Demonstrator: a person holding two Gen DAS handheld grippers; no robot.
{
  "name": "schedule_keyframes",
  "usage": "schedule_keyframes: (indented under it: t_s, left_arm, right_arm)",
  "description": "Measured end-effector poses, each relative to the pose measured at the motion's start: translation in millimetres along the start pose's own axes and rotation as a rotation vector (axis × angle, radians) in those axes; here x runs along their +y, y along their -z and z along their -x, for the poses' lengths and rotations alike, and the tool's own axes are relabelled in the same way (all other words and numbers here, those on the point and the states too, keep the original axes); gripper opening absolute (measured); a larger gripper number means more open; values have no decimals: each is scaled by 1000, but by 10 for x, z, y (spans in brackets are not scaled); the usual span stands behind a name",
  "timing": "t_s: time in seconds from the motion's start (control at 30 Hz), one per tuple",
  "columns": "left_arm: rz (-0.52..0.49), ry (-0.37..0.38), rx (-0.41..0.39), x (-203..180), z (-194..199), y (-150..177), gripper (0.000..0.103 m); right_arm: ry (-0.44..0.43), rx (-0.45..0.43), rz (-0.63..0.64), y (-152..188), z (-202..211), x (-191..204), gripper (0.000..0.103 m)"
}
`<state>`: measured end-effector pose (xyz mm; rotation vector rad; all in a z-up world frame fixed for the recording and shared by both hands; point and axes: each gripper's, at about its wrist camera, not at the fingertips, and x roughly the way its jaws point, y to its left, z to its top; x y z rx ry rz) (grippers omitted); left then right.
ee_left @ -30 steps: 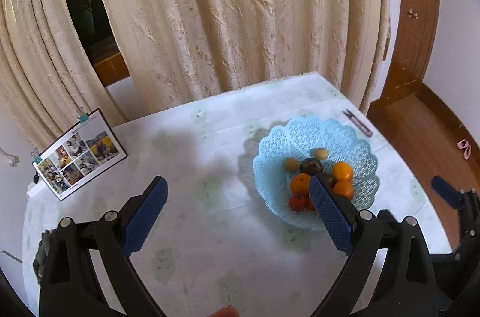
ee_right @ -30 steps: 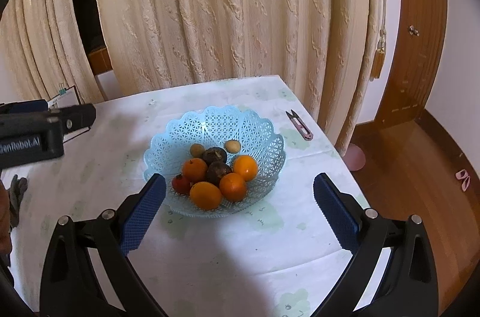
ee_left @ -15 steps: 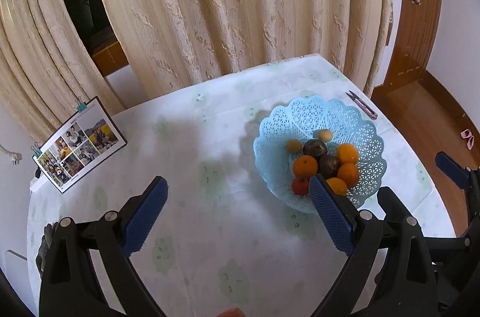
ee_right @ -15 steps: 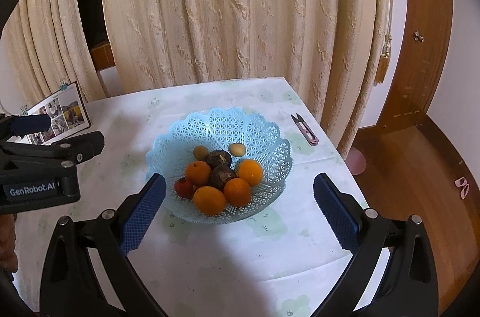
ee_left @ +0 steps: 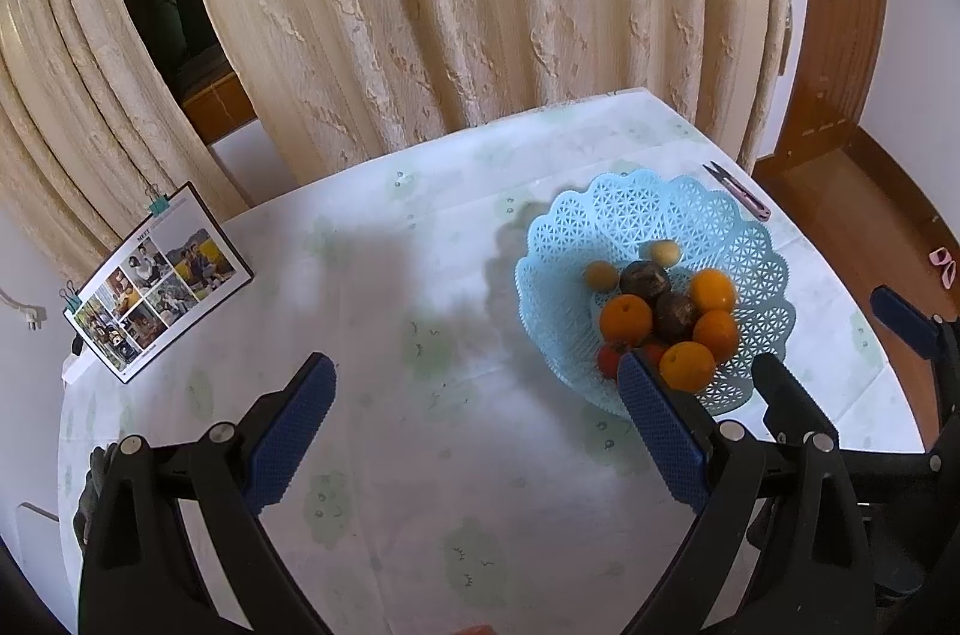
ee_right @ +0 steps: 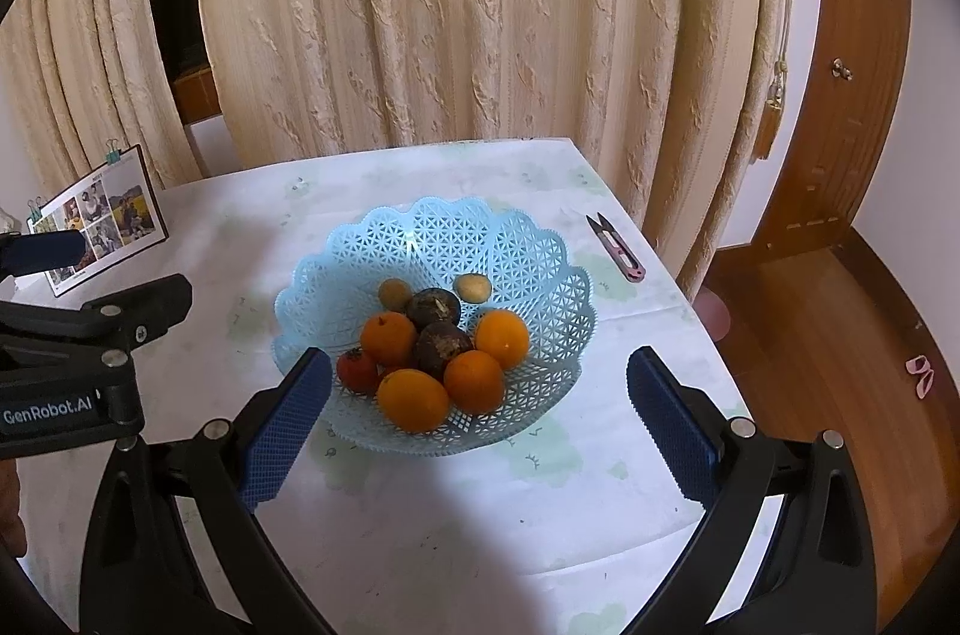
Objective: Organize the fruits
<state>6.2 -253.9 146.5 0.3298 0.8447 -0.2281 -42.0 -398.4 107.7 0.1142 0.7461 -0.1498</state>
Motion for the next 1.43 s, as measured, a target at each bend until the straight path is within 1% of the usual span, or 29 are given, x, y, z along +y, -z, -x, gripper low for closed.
schedule_keyframes:
  t_s: [0.53, 0.8, 1.1, 1.23, 1.33, 1.43]
  left_arm:
    - [-10, -11, 20, -34, -103, -14, 94]
    - [-5, -2, 33, -38, -150, -16, 94]
    - [-17, -6, 10, -42, -141, -21, 94]
    - [-16, 3, 32, 2, -165, -21, 94]
    - [19, 5, 62, 100, -201, -2, 94]
    - [57, -17, 85, 263, -240, 60, 94]
  right_arm:
    - [5, 16, 5, 4, -112, -11, 100]
    - [1, 32, 9, 28, -163, -11, 100]
    - [-7, 47, 10, 50, -214, 1, 100]
    - [-26, 63, 17, 88, -241, 49, 100]
    - [-54, 94, 23, 151, -274, 124, 100]
    - [-99, 128, 31, 242, -293, 220, 100]
